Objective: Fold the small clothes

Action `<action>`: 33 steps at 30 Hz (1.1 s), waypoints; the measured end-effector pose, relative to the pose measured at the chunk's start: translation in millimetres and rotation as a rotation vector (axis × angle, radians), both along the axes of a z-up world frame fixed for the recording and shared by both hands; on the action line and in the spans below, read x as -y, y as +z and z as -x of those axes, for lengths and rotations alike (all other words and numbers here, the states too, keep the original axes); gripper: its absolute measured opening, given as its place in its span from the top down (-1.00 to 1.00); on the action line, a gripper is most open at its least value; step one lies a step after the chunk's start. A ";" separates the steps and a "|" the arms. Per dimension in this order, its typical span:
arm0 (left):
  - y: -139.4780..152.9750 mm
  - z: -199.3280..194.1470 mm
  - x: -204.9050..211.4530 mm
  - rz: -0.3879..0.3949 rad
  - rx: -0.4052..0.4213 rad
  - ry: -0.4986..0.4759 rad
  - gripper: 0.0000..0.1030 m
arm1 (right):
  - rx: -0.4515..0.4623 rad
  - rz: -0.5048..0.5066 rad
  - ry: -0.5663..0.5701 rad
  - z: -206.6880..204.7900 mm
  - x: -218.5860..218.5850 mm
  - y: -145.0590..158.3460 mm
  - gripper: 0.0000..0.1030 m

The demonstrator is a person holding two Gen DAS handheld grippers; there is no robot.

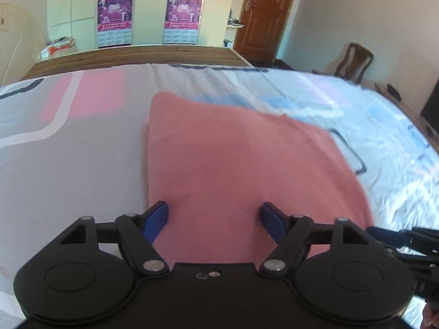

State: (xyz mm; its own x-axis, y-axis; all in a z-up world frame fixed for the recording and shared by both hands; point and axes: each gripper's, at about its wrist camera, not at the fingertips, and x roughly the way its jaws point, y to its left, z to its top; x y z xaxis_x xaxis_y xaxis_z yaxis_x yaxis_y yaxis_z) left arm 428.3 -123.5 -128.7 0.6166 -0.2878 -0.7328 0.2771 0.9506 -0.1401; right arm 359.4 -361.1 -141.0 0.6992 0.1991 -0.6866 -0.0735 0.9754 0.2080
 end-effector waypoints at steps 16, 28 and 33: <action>14.4 -52.5 8.2 -0.004 0.043 0.046 -0.60 | 0.050 0.023 0.014 -86.3 14.1 27.9 0.31; -1.5 -75.9 0.9 0.006 0.000 0.066 -0.75 | -0.007 0.122 -0.030 -137.1 14.8 -4.5 0.30; 8.8 -65.6 5.9 -0.033 0.019 0.064 -0.71 | 0.005 0.042 -0.025 -122.0 22.8 14.1 0.30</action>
State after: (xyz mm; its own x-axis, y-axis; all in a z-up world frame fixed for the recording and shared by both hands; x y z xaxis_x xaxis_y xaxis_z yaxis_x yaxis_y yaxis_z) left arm 493.9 -129.4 -119.9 0.6466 -0.2235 -0.7294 0.2180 0.9704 -0.1041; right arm 481.4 -383.9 -126.9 0.7067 0.1531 -0.6908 -0.0502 0.9847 0.1669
